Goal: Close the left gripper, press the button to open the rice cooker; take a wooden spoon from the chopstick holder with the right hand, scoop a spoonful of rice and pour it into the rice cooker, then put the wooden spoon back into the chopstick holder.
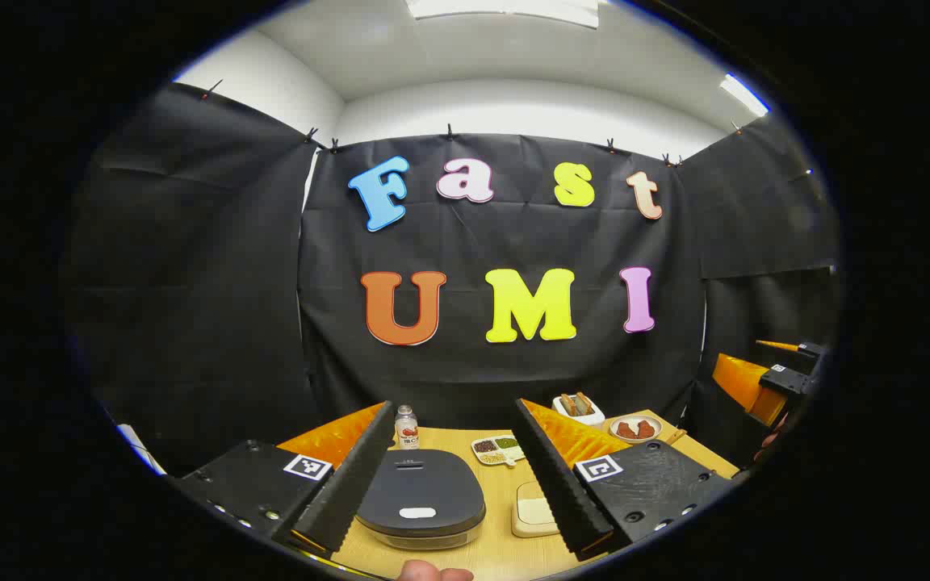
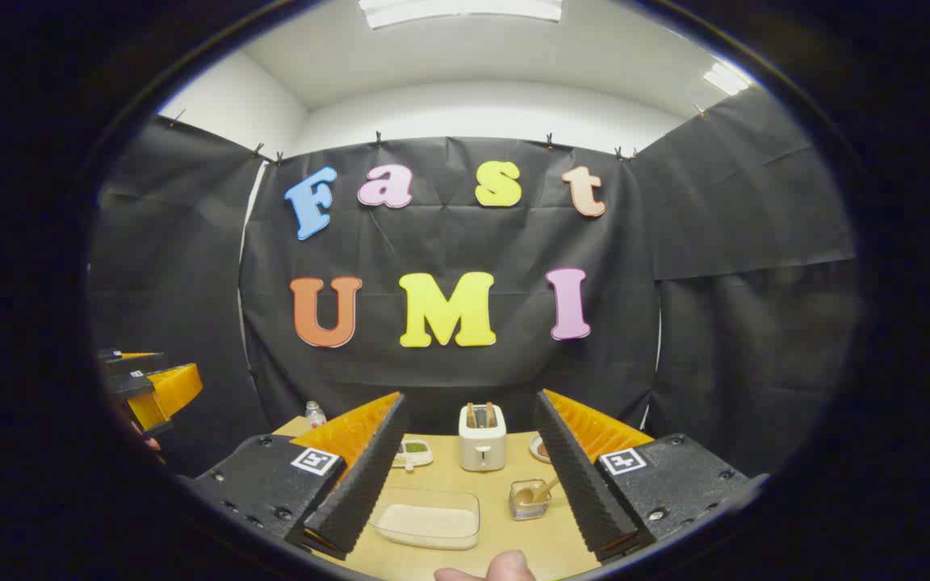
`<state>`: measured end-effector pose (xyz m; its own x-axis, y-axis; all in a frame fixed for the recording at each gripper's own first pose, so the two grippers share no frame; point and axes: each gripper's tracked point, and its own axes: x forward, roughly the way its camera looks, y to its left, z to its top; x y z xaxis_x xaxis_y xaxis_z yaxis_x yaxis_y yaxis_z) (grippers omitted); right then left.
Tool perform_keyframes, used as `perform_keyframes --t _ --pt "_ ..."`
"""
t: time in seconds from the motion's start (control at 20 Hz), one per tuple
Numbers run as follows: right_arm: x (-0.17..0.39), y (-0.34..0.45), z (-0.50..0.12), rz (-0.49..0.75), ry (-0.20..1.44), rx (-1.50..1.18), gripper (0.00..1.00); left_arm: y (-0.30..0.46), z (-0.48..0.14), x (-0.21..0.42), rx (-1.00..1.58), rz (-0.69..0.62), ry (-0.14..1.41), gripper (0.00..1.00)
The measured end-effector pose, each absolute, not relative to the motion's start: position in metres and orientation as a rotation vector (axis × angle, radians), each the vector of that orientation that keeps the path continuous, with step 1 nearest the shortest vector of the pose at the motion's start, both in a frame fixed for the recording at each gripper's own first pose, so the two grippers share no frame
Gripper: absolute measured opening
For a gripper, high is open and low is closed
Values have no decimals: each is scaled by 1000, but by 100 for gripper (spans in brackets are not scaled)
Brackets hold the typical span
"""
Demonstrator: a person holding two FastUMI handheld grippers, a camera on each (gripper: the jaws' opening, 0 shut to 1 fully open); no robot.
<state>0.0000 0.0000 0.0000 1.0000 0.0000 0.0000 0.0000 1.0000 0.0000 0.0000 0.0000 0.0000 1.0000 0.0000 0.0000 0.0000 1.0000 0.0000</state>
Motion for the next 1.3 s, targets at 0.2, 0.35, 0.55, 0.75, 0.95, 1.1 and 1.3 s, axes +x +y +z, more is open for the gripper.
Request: perform_keyframes --t 0.2,0.35,0.55,0.75,0.95,1.1,1.3 --pt "-3 -7 -3 -3 14 -2 100 -2 3 7 -21 -2 4 94" --pt "-8 -17 -6 -18 27 -16 100 -6 3 10 -28 -11 7 94" --pt "-13 -26 -8 -31 33 -16 100 -10 4 14 -32 -19 6 94" --pt "-14 -31 -9 -34 32 -20 100 -13 3 14 -30 -23 9 94" --pt "-14 -33 -7 -38 27 -13 100 -13 4 14 -31 -21 10 94" --pt "-14 -33 -5 -39 23 -11 100 -9 5 15 -34 -15 11 94" --pt "-12 -30 -6 -33 25 -12 100 -4 4 15 -33 -5 11 94"
